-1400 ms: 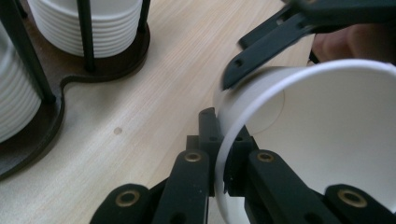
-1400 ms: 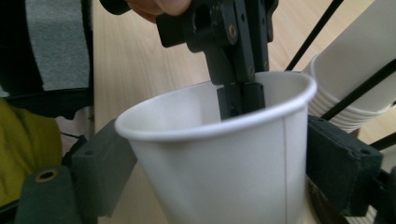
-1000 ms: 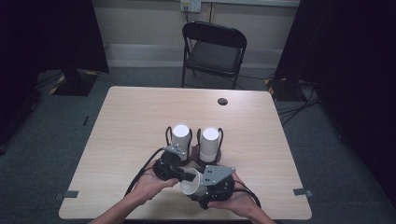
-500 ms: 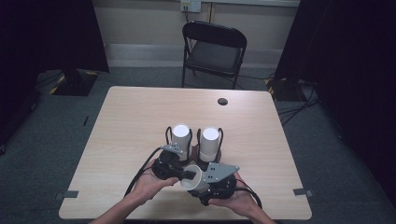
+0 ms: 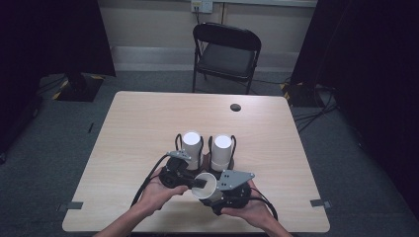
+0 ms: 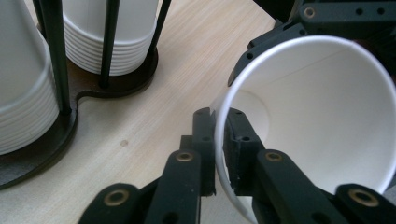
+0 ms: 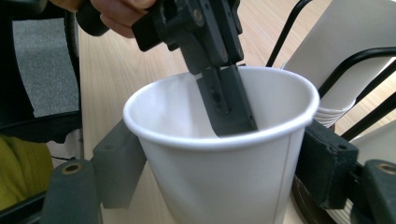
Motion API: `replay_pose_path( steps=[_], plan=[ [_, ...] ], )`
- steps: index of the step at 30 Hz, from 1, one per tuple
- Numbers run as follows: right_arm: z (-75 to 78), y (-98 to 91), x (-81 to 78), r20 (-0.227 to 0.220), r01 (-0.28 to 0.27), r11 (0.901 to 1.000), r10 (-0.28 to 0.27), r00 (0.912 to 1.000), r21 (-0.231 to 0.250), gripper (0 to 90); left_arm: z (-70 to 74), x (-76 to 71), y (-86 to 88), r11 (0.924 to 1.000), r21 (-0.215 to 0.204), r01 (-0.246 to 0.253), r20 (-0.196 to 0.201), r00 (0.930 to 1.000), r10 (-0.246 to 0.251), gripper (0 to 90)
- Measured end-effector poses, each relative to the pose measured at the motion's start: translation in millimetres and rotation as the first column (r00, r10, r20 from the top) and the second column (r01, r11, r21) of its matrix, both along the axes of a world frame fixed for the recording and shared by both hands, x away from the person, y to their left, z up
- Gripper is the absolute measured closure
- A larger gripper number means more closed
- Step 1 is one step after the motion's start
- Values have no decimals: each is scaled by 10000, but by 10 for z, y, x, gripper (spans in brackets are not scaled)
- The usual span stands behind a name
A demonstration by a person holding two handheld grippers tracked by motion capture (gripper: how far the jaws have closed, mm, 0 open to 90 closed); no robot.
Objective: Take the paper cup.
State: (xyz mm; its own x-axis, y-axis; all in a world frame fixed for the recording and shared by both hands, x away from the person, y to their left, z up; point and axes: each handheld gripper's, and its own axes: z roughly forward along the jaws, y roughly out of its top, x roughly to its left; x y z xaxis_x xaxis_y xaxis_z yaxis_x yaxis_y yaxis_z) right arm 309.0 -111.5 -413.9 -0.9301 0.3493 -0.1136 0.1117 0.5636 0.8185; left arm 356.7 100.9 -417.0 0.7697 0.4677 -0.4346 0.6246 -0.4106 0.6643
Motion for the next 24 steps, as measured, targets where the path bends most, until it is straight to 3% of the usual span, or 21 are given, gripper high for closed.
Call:
replay_pose_path(
  steps=[6, 13, 19, 24],
  plan=[
    [-6, 40, -26, 235, -24, 9998, 29, 9997, -222, 229, -6, -2, -16, 10000, -29, -25, -82, 10000, 25, 870],
    [-9, 93, -57, 615, -158, 9985, 190, 9979, -524, 212, -21, -10, -50, 9995, 291, -76, -248, 9997, 84, 872],
    [-9, 85, -84, 940, -155, 9987, 200, 9954, -489, 240, -39, 3, -58, 9998, 197, 81, -308, 9995, -75, 874],
    [14, 44, -70, 821, -70, 9998, 84, 9966, -176, 260, -26, -9, -48, 9998, -188, 33, -71, 10000, -35, 854]
  ],
)
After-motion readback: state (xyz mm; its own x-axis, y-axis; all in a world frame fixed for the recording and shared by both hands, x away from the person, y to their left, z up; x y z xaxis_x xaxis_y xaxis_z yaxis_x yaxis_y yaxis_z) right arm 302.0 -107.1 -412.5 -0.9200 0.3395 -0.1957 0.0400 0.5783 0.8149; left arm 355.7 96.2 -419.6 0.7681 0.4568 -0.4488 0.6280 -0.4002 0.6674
